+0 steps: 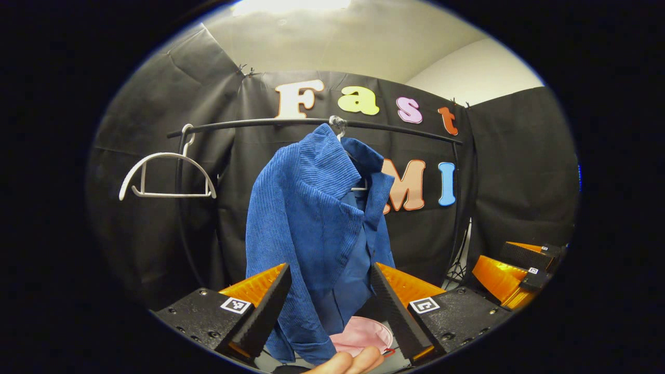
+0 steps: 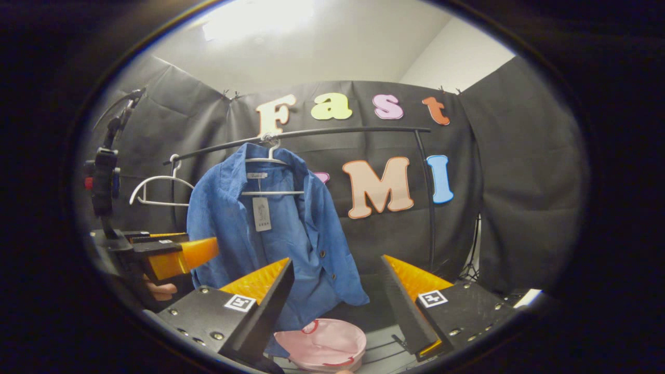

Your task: Grasp the clothes on the hanger with both hands and then place them into the laundry hamper below.

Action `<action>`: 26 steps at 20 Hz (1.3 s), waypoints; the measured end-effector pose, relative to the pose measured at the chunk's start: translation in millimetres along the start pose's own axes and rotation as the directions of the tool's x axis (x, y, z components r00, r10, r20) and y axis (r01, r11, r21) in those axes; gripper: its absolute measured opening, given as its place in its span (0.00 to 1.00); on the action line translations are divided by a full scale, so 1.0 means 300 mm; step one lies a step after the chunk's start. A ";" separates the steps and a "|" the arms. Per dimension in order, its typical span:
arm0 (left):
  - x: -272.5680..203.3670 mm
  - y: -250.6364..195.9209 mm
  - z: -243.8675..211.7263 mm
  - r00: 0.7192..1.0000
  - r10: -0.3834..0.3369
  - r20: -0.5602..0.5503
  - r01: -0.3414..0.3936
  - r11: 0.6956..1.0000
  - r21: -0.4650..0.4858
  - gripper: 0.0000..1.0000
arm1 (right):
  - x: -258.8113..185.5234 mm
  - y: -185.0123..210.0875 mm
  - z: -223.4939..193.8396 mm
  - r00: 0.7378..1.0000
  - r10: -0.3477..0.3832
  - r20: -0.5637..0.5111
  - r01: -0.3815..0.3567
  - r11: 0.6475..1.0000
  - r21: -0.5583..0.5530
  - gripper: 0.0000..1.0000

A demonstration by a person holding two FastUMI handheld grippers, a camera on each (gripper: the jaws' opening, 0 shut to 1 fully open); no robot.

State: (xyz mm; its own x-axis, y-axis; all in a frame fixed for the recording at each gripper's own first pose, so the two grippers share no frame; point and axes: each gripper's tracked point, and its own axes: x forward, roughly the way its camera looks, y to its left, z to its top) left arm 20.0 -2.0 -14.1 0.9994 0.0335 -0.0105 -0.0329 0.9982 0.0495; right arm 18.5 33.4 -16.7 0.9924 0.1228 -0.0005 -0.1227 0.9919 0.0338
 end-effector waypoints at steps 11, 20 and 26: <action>0.187 0.083 0.036 0.996 0.079 -0.032 -0.079 0.997 -0.008 0.92 | 0.386 0.051 0.032 0.996 0.087 -0.005 -0.086 0.994 0.062 0.98; 0.166 0.104 0.038 0.997 0.080 -0.016 -0.080 0.997 0.001 0.92 | 0.795 0.237 0.081 0.961 0.271 0.045 -0.275 0.956 0.104 1.00; 0.149 0.021 -0.003 0.998 0.050 -0.025 -0.049 0.999 0.023 0.92 | 0.955 0.271 0.167 0.966 0.251 0.060 -0.257 0.959 0.117 0.82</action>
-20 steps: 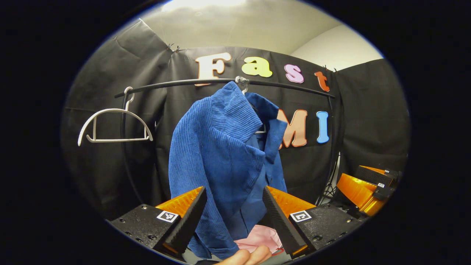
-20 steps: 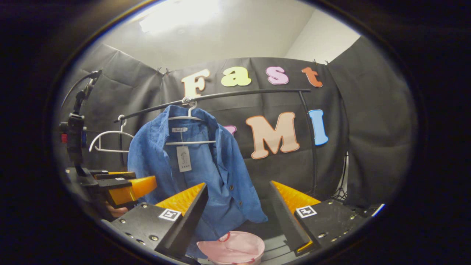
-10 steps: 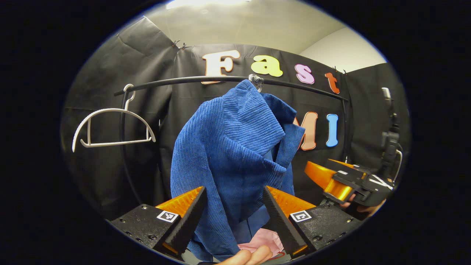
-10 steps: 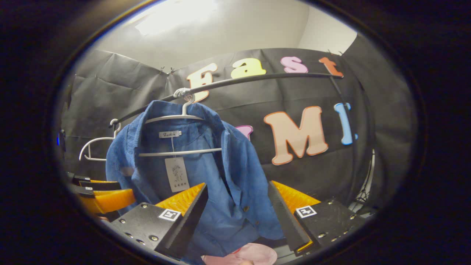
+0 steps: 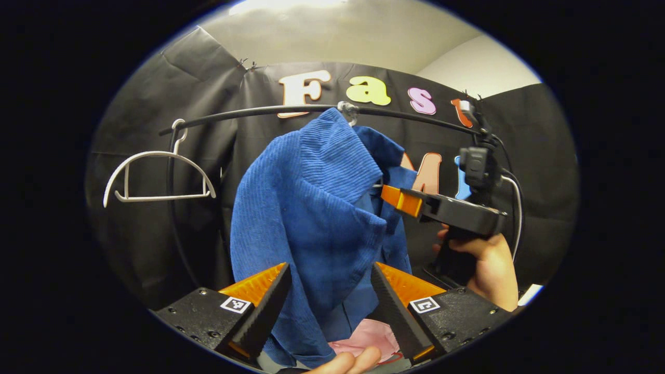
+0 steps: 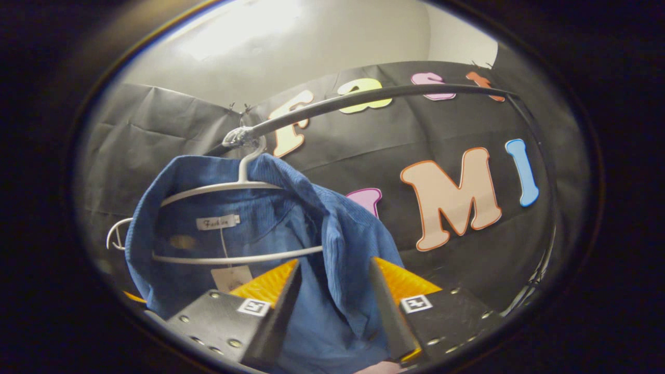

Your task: Grasp the clothes on the hanger with both hands and then place them into the laundry hamper below.

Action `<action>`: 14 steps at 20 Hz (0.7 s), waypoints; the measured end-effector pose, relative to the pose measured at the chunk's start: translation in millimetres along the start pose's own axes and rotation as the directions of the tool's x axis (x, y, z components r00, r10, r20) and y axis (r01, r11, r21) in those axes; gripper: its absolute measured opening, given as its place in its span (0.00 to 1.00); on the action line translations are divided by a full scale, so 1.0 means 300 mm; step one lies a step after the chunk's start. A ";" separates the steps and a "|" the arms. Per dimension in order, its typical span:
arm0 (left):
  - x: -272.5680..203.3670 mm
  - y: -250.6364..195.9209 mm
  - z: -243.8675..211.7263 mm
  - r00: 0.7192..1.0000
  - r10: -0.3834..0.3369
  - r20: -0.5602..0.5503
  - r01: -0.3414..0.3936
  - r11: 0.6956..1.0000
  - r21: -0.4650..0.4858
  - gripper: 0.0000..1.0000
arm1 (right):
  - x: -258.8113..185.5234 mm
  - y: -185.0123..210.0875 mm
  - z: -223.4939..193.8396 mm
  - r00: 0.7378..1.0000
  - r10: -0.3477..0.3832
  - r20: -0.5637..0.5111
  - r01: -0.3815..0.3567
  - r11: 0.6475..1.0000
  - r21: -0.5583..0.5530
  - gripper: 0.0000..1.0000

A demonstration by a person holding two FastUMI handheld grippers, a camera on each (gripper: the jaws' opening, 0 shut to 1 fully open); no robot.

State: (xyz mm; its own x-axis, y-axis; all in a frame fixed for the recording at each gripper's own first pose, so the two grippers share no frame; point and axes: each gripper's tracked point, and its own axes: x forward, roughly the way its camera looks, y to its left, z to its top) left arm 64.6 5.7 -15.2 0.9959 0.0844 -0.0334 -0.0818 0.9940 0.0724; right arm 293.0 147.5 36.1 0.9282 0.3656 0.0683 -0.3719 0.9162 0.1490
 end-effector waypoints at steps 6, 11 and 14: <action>-0.015 -0.091 -0.014 1.000 -0.020 0.013 0.020 1.000 0.012 0.92 | 0.053 0.001 -0.038 0.996 0.024 -0.083 -0.024 1.000 0.003 0.07; 0.030 -0.132 0.041 0.996 -0.019 0.084 0.018 1.000 0.013 0.92 | -0.013 -0.012 0.010 0.999 0.002 -0.046 -0.006 0.996 -0.086 0.00; 0.068 -0.037 0.118 0.981 0.108 0.159 -0.117 0.992 0.045 0.95 | -0.042 -0.027 0.048 0.999 -0.023 -0.034 0.020 0.997 -0.081 0.00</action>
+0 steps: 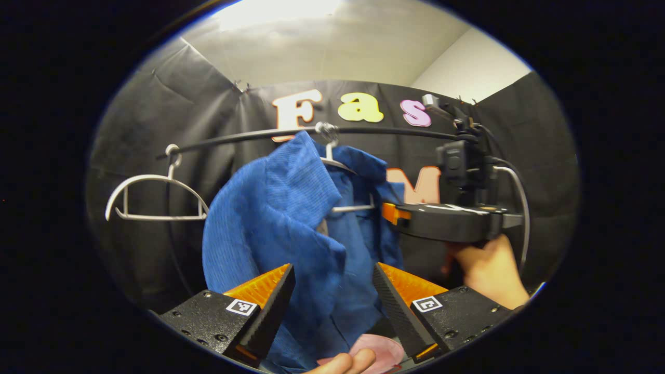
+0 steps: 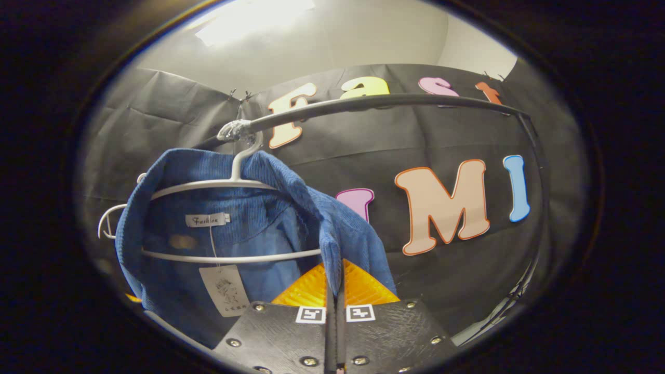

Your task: Grasp the clothes on the hanger with both hands and then place them into the laundry hamper below.

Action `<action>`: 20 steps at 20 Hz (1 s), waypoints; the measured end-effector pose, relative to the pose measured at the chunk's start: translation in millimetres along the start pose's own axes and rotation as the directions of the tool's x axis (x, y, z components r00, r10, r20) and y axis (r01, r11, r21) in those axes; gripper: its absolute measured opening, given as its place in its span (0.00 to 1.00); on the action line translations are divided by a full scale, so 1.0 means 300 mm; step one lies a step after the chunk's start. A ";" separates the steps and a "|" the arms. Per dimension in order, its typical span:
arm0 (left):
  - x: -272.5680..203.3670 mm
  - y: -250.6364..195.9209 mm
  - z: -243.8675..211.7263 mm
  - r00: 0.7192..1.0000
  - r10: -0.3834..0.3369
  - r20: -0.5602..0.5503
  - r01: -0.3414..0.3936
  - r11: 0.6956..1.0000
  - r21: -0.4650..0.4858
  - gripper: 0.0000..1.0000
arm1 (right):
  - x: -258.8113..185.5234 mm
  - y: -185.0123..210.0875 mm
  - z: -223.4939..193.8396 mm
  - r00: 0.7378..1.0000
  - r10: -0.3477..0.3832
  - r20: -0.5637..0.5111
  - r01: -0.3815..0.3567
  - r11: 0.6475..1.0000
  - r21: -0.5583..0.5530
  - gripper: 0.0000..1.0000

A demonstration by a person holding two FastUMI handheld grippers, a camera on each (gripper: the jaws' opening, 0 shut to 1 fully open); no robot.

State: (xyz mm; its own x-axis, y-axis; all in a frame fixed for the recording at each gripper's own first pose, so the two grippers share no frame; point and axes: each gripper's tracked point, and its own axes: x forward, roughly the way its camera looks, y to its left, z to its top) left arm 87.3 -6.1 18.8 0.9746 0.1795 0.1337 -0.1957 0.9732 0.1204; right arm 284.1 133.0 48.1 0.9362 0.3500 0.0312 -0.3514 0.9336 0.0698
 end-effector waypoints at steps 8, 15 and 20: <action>0.189 0.080 0.021 0.994 0.101 0.029 -0.101 0.995 0.004 0.54 | -0.045 -0.003 0.004 1.000 0.016 -0.016 -0.017 0.999 -0.042 0.00; 0.096 0.096 0.010 0.997 -0.065 -0.046 0.065 0.998 0.005 0.01 | -0.066 -0.050 0.024 0.997 -0.069 0.025 0.071 0.990 -0.121 0.00; 0.021 0.187 0.051 0.988 -0.148 -0.039 0.144 0.986 -0.081 0.00 | -0.056 -0.079 0.024 0.992 -0.123 0.028 0.125 0.984 -0.124 0.00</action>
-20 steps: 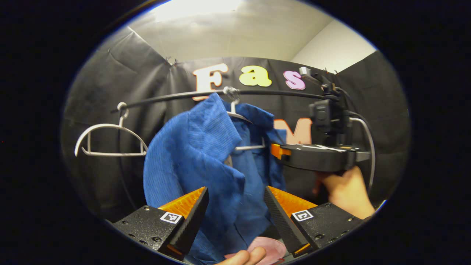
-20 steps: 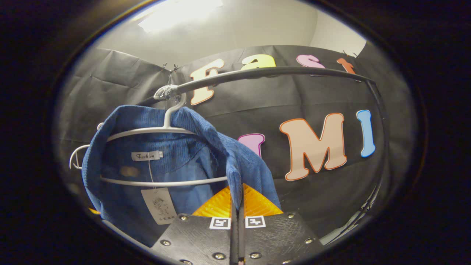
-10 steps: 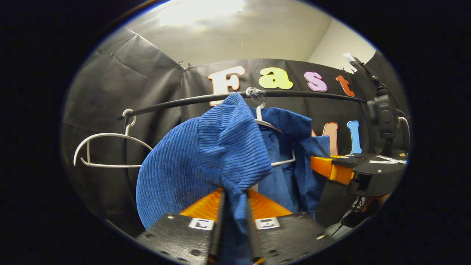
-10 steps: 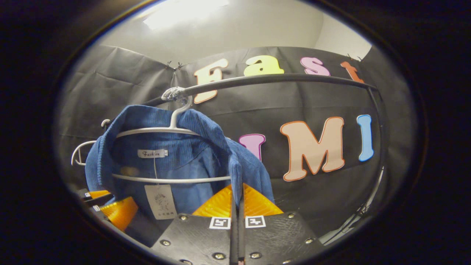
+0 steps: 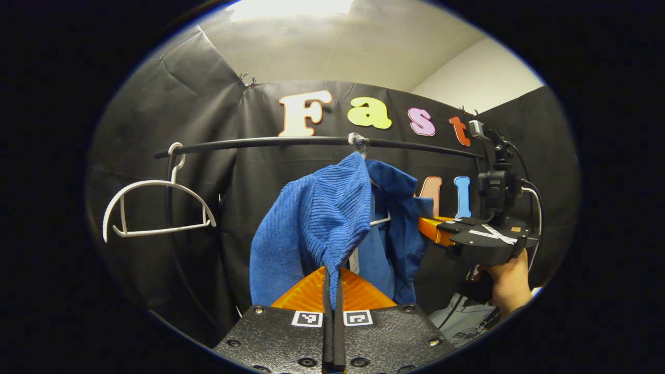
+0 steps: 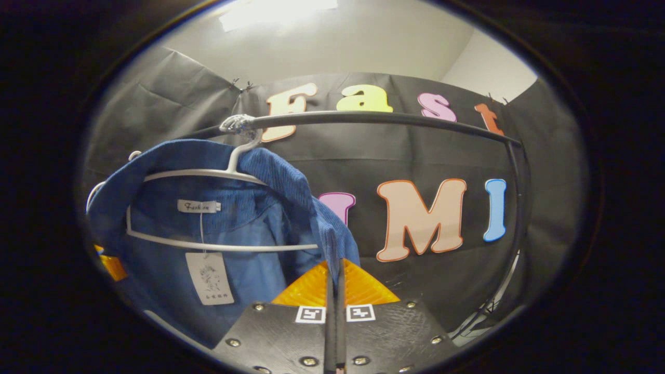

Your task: Grasp the clothes on the hanger with both hands and then place them into the laundry hamper below.

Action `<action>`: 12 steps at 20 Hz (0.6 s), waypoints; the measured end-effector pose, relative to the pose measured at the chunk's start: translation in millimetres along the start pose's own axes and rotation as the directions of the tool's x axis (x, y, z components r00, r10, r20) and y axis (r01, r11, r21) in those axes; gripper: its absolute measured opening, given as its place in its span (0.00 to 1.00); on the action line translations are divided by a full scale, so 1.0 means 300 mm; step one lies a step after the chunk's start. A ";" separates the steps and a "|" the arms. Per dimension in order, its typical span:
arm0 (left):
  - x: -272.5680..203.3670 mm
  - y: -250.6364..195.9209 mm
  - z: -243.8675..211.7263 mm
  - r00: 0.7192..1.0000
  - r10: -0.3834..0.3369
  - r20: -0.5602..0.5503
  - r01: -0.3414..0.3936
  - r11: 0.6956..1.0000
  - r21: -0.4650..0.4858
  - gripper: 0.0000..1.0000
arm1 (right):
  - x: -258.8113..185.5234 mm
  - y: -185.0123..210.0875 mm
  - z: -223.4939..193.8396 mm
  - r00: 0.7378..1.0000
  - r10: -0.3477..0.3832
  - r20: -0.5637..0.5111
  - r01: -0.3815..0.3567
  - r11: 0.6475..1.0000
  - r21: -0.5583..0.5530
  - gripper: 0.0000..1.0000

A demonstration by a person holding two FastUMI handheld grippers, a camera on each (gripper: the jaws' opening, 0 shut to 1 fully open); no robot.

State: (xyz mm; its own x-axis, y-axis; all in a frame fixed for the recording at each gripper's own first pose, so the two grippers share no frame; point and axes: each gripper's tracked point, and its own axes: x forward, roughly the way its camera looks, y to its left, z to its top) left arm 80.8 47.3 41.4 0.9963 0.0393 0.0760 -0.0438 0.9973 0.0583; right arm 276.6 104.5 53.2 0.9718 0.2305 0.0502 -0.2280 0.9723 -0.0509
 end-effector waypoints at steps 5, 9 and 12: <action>-0.033 0.060 0.087 0.996 -0.093 -0.004 0.093 0.995 -0.025 0.00 | -0.008 -0.051 0.061 0.997 -0.061 0.039 0.060 0.998 0.026 0.00; -0.063 0.142 0.161 0.996 -0.089 0.018 0.087 0.993 0.085 0.00 | 0.008 -0.075 0.091 0.993 -0.098 0.059 0.099 0.995 -0.010 0.00; -0.072 0.179 0.200 0.996 -0.084 0.024 0.079 0.983 0.168 0.00 | 0.036 -0.079 0.096 0.992 -0.103 0.069 0.104 0.994 -0.016 0.00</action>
State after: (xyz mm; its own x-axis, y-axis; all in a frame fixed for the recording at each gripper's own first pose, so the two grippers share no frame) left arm 52.5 96.3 102.5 0.9945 -0.0458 0.0943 0.0229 0.9727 0.2308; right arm 290.6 85.1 83.6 0.9836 0.1314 0.1236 -0.1246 0.9903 -0.0613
